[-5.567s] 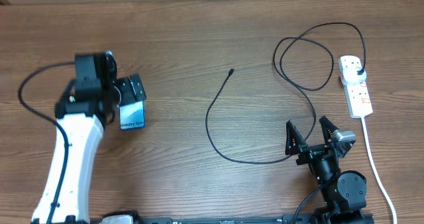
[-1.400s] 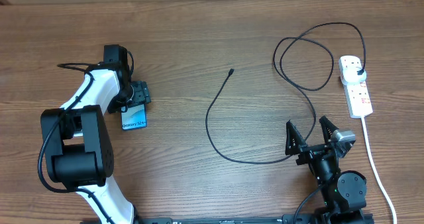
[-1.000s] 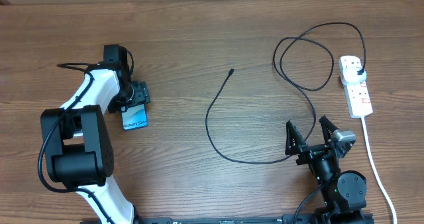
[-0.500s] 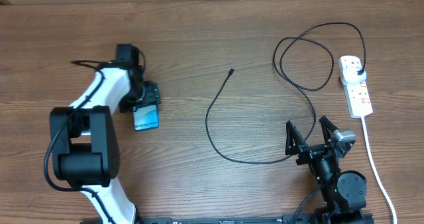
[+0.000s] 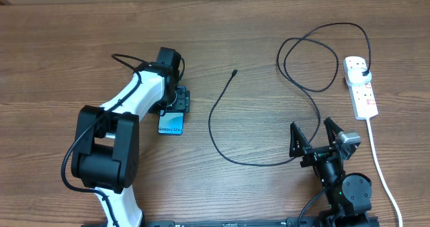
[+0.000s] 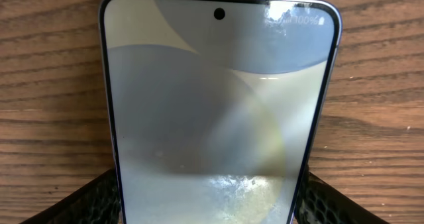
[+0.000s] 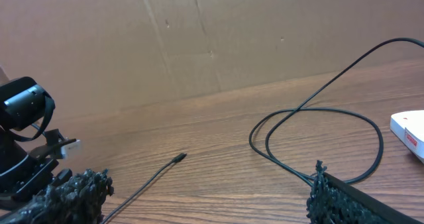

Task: Plug charger to phone and switch on socket
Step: 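Lift the phone with the left gripper and carry it rightward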

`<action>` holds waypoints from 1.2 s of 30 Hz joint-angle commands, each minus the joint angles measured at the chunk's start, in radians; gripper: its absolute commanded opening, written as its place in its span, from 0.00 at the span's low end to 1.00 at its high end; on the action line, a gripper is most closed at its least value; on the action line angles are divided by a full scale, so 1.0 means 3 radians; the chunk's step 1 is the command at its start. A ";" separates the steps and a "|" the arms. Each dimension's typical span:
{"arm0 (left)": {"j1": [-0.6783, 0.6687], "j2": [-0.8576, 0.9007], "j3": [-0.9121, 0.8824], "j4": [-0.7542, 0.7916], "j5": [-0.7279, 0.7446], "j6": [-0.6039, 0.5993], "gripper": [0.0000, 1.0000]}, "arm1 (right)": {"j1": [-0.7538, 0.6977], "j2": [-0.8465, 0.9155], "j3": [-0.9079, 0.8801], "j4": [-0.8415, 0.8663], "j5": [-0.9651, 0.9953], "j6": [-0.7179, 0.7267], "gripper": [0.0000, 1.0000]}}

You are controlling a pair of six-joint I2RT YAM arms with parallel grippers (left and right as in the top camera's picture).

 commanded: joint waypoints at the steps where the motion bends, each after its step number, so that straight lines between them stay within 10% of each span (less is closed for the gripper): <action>1: -0.0066 0.0200 -0.0106 -0.0010 0.0100 -0.0071 0.75 | 0.0028 -0.0034 -0.0036 0.0023 0.0029 -0.0004 1.00; 36: -0.0060 0.0200 -0.0282 0.0173 0.0343 -0.0095 1.00 | 0.0028 -0.0034 -0.0036 0.0023 0.0029 -0.0004 1.00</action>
